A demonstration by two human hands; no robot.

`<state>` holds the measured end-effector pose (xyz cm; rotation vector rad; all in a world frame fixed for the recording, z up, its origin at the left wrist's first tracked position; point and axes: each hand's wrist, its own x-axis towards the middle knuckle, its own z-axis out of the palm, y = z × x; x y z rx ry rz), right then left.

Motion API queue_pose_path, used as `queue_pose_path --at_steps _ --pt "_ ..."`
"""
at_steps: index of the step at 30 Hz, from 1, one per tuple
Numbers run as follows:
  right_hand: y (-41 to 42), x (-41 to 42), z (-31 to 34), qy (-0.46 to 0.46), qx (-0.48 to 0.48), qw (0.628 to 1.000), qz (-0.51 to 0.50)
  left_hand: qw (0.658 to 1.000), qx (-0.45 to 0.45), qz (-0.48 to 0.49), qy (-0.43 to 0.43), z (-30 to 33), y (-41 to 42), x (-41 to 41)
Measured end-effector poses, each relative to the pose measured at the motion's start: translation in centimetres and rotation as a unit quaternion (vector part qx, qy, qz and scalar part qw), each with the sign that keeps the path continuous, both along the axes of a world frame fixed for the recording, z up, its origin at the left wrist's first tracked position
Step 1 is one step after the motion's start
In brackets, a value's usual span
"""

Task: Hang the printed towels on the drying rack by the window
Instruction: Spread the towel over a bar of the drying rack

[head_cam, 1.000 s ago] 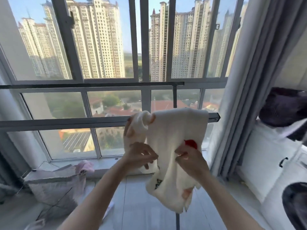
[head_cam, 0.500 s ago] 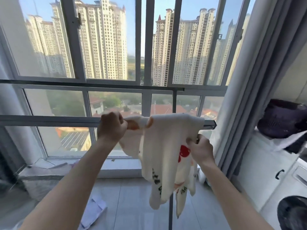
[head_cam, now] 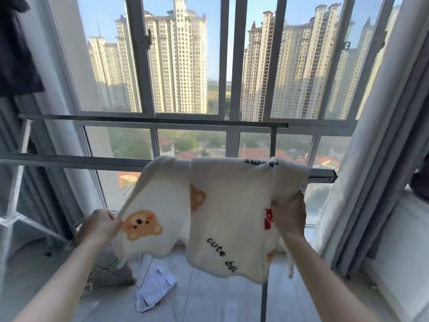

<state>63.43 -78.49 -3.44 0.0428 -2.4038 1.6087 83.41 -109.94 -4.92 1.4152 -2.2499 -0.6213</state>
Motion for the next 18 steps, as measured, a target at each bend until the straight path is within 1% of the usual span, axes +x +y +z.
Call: queue_pose_path --at_steps 2,3,4,6,8,10,12,13,16,18 --pt "-0.5 0.7 1.0 0.034 -0.097 0.993 -0.050 0.996 -0.051 -0.004 0.075 2.3 1.1 -1.1" --pt "-0.6 0.9 1.8 0.061 -0.119 0.989 -0.070 0.989 -0.086 -0.011 0.123 3.8 1.8 -1.9" --pt "-0.8 1.2 2.5 0.093 -0.126 0.985 -0.079 0.978 -0.129 -0.028 0.165 5.3 2.5 -2.6" --pt "-1.1 1.7 4.1 0.164 -0.117 0.977 -0.072 0.952 -0.208 -0.086 0.206 7.8 4.0 -4.2" --pt "-1.6 2.2 5.5 0.225 -0.086 0.969 -0.045 0.938 -0.237 -0.155 0.201 9.4 5.3 -6.1" --pt "-2.2 2.8 6.1 0.273 -0.045 0.961 -0.007 0.940 -0.231 -0.204 0.146 10.0 5.8 -7.8" --pt "-2.6 3.3 5.9 0.289 -0.010 0.956 0.040 0.946 -0.223 -0.227 0.067 9.9 5.7 -8.9" --pt "-2.8 3.6 5.6 0.284 0.008 0.957 0.061 0.945 -0.223 -0.232 0.059 9.7 5.4 -9.0" --pt "-3.3 3.9 4.4 0.253 0.054 0.960 0.106 0.933 -0.243 -0.237 0.122 9.2 4.8 -8.6" --pt "-3.8 4.0 3.9 0.230 0.076 0.962 0.125 0.929 -0.246 -0.239 0.138 9.1 4.2 -8.3"
